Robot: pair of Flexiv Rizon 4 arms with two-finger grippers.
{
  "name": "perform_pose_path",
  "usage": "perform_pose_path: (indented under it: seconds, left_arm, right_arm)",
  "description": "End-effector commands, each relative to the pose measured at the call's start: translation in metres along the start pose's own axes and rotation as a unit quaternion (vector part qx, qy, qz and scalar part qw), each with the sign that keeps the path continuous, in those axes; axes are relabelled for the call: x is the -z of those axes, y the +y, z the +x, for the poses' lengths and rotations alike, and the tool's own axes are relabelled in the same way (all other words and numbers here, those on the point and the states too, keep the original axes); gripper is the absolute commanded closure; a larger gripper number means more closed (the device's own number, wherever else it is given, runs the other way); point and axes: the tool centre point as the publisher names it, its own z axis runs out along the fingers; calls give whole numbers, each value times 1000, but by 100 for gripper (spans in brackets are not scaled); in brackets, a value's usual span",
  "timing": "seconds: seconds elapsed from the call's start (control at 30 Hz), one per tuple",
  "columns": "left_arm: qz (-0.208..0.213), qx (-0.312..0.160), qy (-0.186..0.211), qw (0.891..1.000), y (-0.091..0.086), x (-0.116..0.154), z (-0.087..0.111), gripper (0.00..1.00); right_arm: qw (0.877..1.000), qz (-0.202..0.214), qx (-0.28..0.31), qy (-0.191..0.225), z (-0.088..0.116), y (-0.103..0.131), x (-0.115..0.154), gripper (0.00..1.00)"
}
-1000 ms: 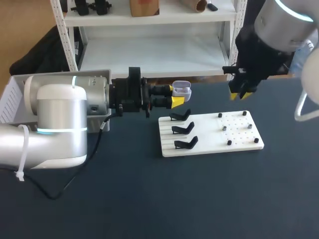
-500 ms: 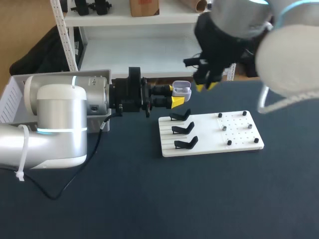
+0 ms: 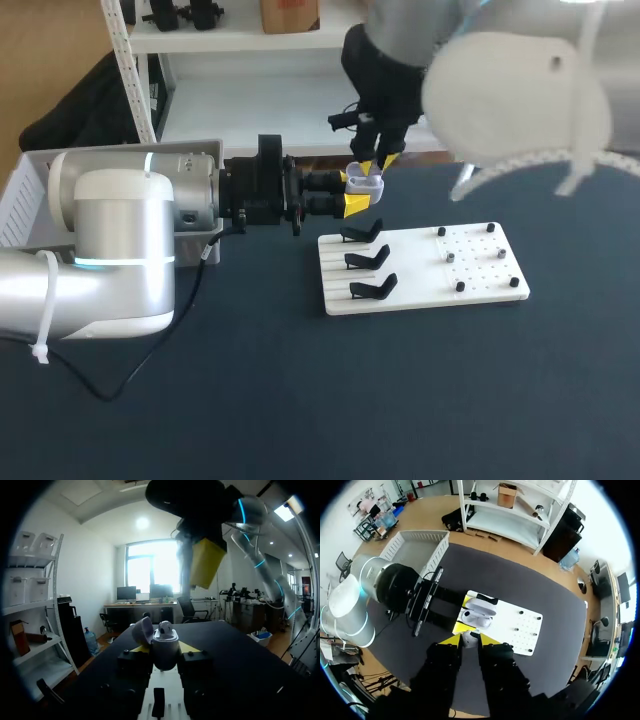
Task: Pick up each earbud case from the left stands, insert the matching earbuds, close the lid, and place the case in the box.
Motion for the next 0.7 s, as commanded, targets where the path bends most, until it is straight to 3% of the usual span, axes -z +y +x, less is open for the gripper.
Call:
perform_pose_path:
  seconds: [0.03, 0.5, 0.7]
  left_arm:
    - [-1, 0, -1, 1000, 0, 0, 0, 100]
    - [-1, 0, -1, 1000, 0, 0, 0, 100]
    - [-1, 0, -1, 1000, 0, 0, 0, 100]
  right_arm:
    - [1000, 1, 9, 23, -9, 1, -9, 100]
    - [999, 3, 25, 30, -13, 2, -23, 100]
    - [999, -3, 34, 10, -14, 6, -26, 100]
